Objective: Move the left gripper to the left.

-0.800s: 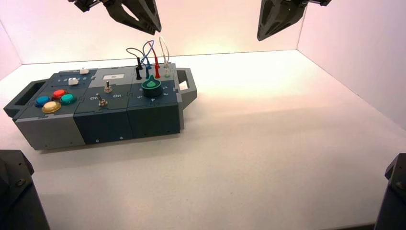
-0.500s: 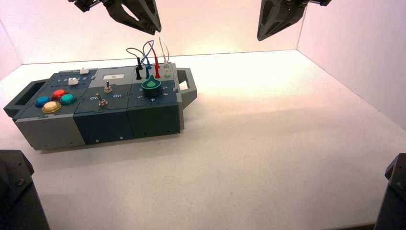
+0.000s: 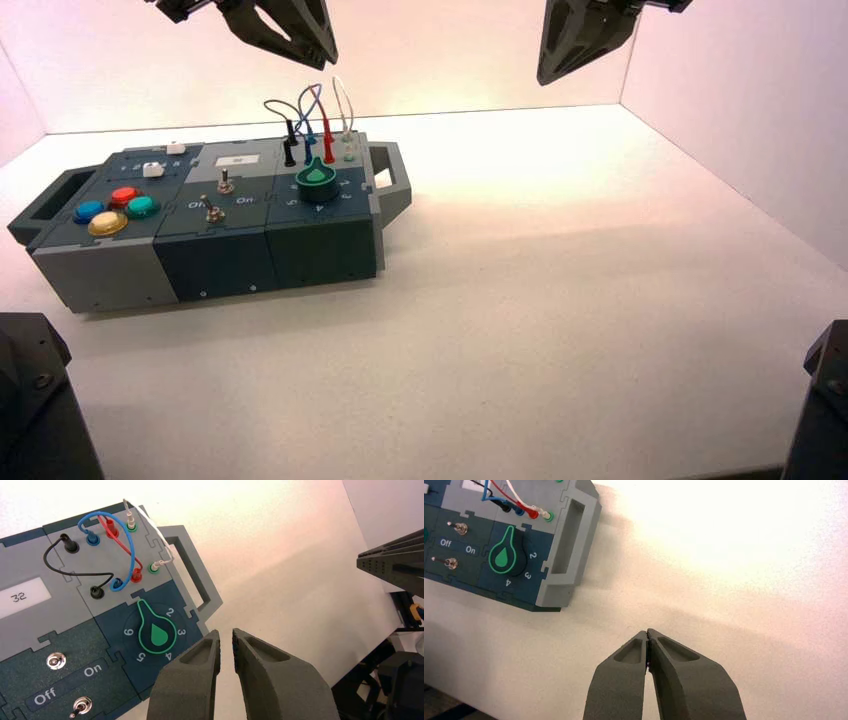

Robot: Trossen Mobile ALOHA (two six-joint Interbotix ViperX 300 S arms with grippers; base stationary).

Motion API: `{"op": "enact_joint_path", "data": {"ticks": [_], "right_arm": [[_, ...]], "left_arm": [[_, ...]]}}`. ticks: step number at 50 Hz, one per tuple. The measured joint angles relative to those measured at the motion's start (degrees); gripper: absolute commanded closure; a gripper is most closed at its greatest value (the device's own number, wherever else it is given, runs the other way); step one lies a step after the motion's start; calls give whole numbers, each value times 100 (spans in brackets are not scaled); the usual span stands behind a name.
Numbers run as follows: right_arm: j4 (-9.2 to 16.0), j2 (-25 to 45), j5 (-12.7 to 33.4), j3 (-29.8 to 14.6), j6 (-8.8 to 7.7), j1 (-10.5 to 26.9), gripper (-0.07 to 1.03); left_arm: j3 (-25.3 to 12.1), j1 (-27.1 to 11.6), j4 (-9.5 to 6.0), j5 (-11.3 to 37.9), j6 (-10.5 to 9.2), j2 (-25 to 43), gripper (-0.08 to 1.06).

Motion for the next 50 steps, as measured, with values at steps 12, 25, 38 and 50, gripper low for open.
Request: {"op": "enact_joint_path", "data": {"ticks": [12,25,38,50], "right_arm": [[0,-53,18,0,0,0,98],[0,-88,53,9,0,0,99],[0,-88,53,18,0,0,99],[0,-88,62,18,0,-9,99]], "left_arm": [[0,141,105,18,0,0,82],[0,879,281,325,229,-290,82],[0,1661,431,650,483,-747,82],[70,2250,747,896,554,-1248,82]]}}
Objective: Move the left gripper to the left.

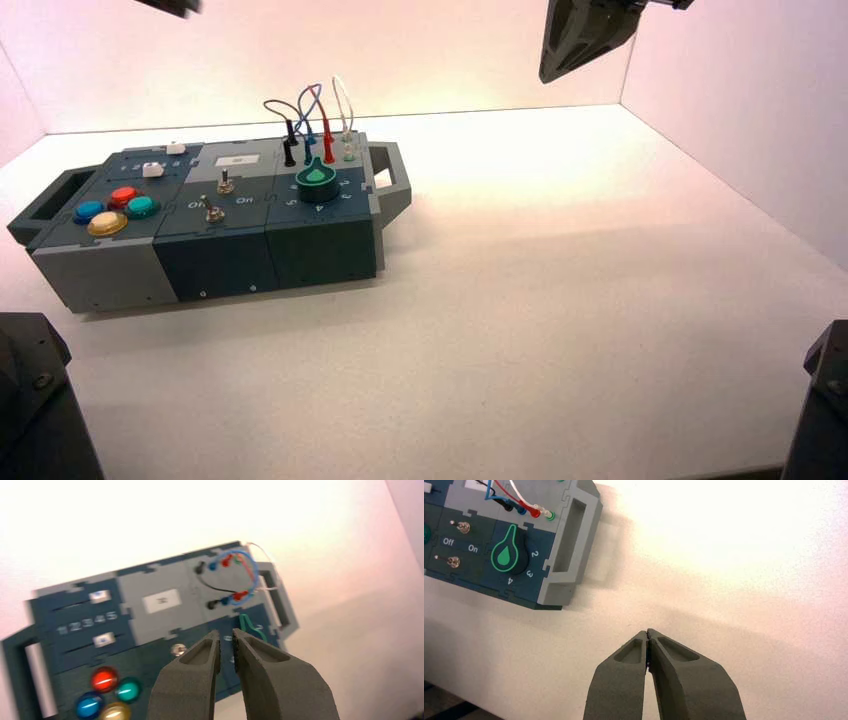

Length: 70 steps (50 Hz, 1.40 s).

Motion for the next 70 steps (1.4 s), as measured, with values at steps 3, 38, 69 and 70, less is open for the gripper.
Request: {"op": "enact_joint_path", "data": {"ticks": [3,38,69,70], "right_arm": [[0,0,0,0,9,9,99],[0,0,35,0,0,9,99],[-9,0,35,0,0,9,99],[-9,0,35,0,0,9,98]], "left_arm": [[44,132,97,79,0,-132,82],[536,1345,958,694,0,-1600,82],[624,1362,1011,729,-9,-1679,82],[633,1362,1011,729,0,-1688,82]]}}
